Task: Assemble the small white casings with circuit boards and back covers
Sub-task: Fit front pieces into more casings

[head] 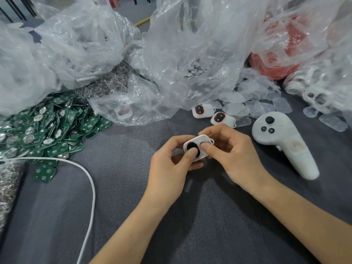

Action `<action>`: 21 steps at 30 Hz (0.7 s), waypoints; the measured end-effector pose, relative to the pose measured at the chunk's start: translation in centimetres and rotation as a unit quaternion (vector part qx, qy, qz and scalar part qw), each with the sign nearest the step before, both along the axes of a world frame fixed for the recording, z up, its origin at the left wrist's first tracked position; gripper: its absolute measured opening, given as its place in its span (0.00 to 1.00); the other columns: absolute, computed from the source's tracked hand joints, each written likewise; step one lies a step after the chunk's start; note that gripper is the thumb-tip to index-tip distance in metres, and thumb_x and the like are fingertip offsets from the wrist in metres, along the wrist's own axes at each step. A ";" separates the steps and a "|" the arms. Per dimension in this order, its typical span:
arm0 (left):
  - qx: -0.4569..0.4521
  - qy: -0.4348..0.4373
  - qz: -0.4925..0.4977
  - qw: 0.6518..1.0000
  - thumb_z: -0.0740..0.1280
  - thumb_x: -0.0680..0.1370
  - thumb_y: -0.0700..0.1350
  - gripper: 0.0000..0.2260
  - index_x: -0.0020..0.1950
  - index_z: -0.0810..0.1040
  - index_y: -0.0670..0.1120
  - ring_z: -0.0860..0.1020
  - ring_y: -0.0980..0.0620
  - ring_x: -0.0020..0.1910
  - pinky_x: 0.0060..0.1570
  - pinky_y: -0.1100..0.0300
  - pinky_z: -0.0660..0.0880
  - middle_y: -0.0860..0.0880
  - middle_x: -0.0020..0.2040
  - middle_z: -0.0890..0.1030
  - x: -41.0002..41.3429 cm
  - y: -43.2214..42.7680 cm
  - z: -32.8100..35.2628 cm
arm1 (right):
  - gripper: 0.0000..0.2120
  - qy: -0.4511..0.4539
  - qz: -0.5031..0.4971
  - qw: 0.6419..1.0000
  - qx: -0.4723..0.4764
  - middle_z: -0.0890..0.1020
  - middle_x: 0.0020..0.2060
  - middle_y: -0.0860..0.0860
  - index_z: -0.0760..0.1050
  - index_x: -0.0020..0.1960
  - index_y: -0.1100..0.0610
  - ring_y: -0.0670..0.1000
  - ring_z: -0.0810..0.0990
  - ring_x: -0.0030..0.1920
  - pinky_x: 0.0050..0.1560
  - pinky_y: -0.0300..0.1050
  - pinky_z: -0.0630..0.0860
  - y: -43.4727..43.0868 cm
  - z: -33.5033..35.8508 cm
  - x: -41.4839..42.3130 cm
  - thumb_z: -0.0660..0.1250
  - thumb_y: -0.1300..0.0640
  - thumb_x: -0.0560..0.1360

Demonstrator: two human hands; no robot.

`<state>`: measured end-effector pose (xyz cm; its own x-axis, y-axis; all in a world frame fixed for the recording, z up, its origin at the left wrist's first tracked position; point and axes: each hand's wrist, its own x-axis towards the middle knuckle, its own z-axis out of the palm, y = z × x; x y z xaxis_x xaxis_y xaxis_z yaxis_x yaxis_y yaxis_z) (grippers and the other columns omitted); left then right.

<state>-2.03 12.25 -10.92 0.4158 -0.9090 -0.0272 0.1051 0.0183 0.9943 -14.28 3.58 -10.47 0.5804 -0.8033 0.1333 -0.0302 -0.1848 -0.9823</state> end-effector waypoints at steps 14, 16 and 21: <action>0.002 -0.031 0.004 1.000 0.66 0.77 0.33 0.15 0.55 0.78 0.53 0.84 0.51 0.44 0.39 0.60 0.81 0.53 0.48 0.83 -0.1 0.2 0.2 | 0.10 0.013 -0.004 1.000 0.000 0.84 0.42 0.46 0.78 0.48 0.50 0.42 0.82 0.41 0.40 0.34 0.76 -0.1 -0.3 0.1 0.70 0.64 0.73; 0.002 -0.031 0.003 1.000 0.66 0.77 0.33 0.15 0.55 0.78 0.53 0.84 0.51 0.44 0.40 0.61 0.81 0.54 0.48 0.83 -0.2 0.2 0.2 | 0.10 0.019 -0.002 1.000 -0.002 0.84 0.42 0.46 0.78 0.48 0.49 0.43 0.82 0.42 0.40 0.34 0.76 -0.2 -0.3 0.0 0.70 0.63 0.73; -0.001 -0.023 0.005 1.000 0.66 0.77 0.32 0.14 0.55 0.78 0.51 0.84 0.52 0.45 0.42 0.61 0.80 0.53 0.48 0.83 -0.2 0.1 0.3 | 0.10 0.028 0.004 1.000 -0.003 0.84 0.42 0.45 0.78 0.48 0.48 0.43 0.82 0.42 0.40 0.34 0.75 -0.4 -0.3 0.0 0.70 0.62 0.74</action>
<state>-2.18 12.40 -10.59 0.4249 -0.9052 -0.0063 0.0584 0.0204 0.9981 -14.27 3.20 -10.75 0.5934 -0.7980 0.1054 -0.0840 -0.1916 -0.9779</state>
